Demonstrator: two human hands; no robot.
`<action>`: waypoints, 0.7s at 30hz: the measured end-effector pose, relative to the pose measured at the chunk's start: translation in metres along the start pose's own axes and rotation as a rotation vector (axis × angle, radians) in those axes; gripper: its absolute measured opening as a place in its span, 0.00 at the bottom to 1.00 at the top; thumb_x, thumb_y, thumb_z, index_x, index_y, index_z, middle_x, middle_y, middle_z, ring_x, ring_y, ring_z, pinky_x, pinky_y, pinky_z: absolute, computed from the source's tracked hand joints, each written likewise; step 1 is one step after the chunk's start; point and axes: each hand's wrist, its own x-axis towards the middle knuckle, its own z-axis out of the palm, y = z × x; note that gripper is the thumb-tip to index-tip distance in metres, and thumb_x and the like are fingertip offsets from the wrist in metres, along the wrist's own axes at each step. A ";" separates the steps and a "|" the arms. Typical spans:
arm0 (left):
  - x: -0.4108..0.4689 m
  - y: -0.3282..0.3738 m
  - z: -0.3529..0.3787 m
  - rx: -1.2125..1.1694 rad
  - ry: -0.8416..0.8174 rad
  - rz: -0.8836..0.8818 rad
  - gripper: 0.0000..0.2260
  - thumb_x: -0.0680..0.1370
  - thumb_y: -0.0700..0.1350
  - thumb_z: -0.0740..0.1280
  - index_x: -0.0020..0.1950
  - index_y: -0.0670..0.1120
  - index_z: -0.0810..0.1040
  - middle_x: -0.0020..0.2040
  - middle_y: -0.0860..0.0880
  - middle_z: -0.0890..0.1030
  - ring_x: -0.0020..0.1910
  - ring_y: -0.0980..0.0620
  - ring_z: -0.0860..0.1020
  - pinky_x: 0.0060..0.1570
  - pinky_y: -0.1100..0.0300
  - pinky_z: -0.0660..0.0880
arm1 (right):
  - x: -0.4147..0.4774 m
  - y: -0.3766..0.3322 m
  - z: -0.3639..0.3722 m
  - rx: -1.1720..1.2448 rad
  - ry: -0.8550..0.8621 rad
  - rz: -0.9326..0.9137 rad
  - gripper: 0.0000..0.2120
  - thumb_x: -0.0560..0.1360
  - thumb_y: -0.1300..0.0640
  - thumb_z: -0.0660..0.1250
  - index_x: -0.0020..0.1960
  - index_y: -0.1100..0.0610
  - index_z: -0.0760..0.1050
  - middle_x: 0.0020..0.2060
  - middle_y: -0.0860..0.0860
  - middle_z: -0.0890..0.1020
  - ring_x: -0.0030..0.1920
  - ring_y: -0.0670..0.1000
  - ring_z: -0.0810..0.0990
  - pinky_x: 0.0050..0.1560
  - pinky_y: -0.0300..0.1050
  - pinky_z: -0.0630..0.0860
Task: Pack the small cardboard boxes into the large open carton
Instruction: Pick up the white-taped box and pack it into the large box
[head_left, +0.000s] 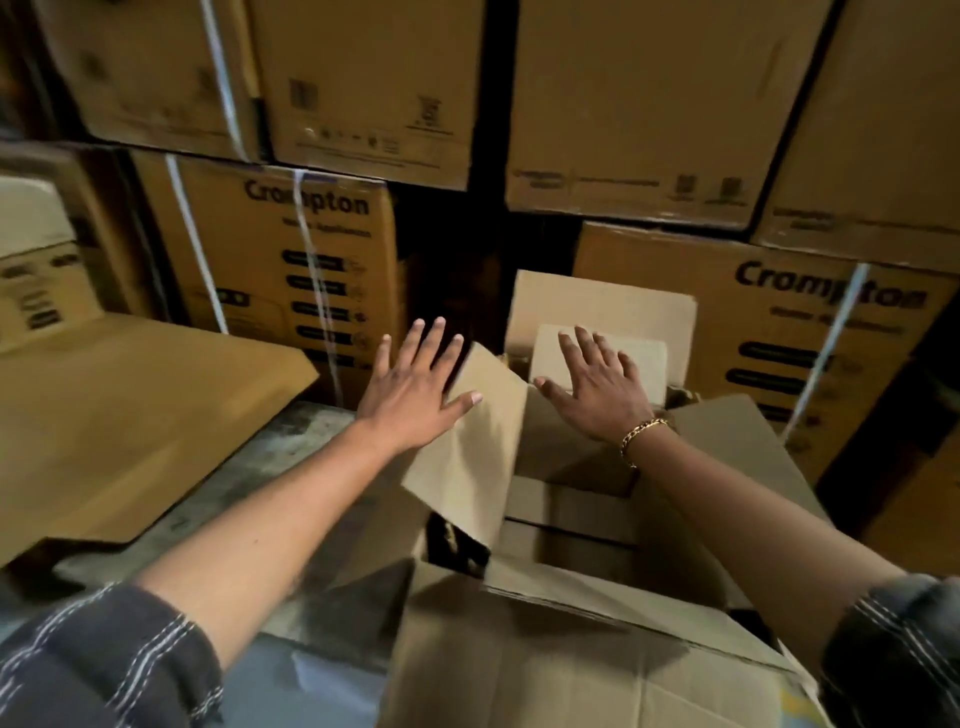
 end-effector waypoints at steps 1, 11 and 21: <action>-0.008 -0.018 -0.007 0.002 0.010 -0.019 0.38 0.78 0.72 0.45 0.83 0.52 0.48 0.83 0.47 0.43 0.81 0.45 0.42 0.76 0.38 0.44 | 0.008 -0.022 -0.003 0.016 0.022 -0.028 0.39 0.78 0.29 0.44 0.82 0.50 0.48 0.82 0.52 0.48 0.81 0.56 0.47 0.77 0.61 0.49; -0.131 -0.269 -0.072 0.083 0.025 -0.308 0.38 0.77 0.73 0.45 0.82 0.53 0.49 0.83 0.49 0.47 0.81 0.47 0.45 0.76 0.37 0.45 | 0.089 -0.304 0.015 0.150 0.061 -0.276 0.39 0.77 0.28 0.44 0.82 0.47 0.46 0.82 0.48 0.47 0.81 0.53 0.45 0.78 0.60 0.46; -0.245 -0.492 -0.132 0.208 0.058 -0.557 0.38 0.77 0.74 0.44 0.82 0.53 0.50 0.83 0.47 0.48 0.81 0.45 0.46 0.77 0.37 0.45 | 0.138 -0.564 0.046 0.225 0.007 -0.484 0.39 0.77 0.27 0.42 0.82 0.47 0.48 0.82 0.49 0.50 0.81 0.54 0.47 0.78 0.61 0.48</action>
